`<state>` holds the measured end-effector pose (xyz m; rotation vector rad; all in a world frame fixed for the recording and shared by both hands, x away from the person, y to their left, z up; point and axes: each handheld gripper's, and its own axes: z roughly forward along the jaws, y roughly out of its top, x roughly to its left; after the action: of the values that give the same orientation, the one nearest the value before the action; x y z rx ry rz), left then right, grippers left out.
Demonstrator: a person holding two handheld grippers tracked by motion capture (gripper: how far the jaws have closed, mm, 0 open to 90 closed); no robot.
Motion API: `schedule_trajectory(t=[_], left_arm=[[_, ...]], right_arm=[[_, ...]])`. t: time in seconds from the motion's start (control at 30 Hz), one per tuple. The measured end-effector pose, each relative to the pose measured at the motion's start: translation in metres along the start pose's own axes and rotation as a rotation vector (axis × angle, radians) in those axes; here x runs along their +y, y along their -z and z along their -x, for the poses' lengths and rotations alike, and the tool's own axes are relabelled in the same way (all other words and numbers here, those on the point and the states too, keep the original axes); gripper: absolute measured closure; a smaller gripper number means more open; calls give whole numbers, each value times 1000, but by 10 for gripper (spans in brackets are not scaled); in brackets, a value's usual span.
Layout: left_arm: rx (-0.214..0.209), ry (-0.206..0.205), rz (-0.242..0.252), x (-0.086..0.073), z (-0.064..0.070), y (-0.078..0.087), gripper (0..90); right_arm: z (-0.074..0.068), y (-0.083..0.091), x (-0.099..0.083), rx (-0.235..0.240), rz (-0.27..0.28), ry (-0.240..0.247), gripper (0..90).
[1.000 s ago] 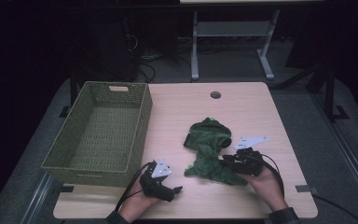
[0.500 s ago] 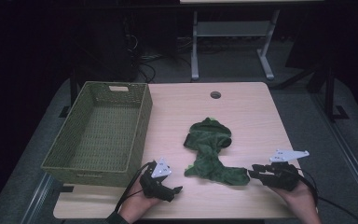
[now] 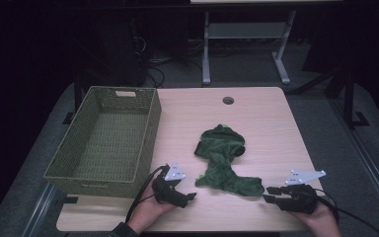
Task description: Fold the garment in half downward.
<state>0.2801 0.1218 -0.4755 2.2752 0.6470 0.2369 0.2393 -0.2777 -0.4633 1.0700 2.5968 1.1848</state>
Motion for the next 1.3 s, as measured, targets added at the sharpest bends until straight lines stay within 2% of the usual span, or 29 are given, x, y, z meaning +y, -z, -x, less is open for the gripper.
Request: schedule_trajectory(t=[0.1, 0.13, 0.27, 0.33, 0.37, 0.53, 0.77, 0.93, 1.0, 1.1, 1.3], left_arm=[[8, -23, 1, 0, 1, -2, 128], [7, -23, 5, -1, 1, -2, 128], [5, -25, 13, -2, 1, -1, 128], [4, -25, 13, -2, 1, -1, 128], [4, -24, 13, -2, 1, -1, 128], [4, -25, 13, -2, 1, -1, 128], [4, -24, 13, -2, 1, -1, 127], [4, -24, 13, -2, 1, -1, 127], [4, -24, 13, -2, 1, -1, 127], [4, -25, 13, -2, 1, -1, 127], [4, -24, 13, -2, 1, -1, 127]], right_arm=[[1, -6, 1, 4, -17, -5, 629], [1, -8, 2, 9, -19, -19, 644], [2, -10, 3, 14, -6, -15, 679], [3, -10, 3, 4, -5, -16, 738], [3, -10, 3, -7, -5, -13, 810], [4, -5, 4, -16, 14, -26, 857], [8, 2, 7, -43, 21, -34, 862], [9, 11, 13, -70, 63, -13, 862], [7, 15, 17, -74, 86, 9, 863], [4, 19, 29, -62, 125, 39, 862], [-1, 20, 42, -31, 156, 81, 863]])
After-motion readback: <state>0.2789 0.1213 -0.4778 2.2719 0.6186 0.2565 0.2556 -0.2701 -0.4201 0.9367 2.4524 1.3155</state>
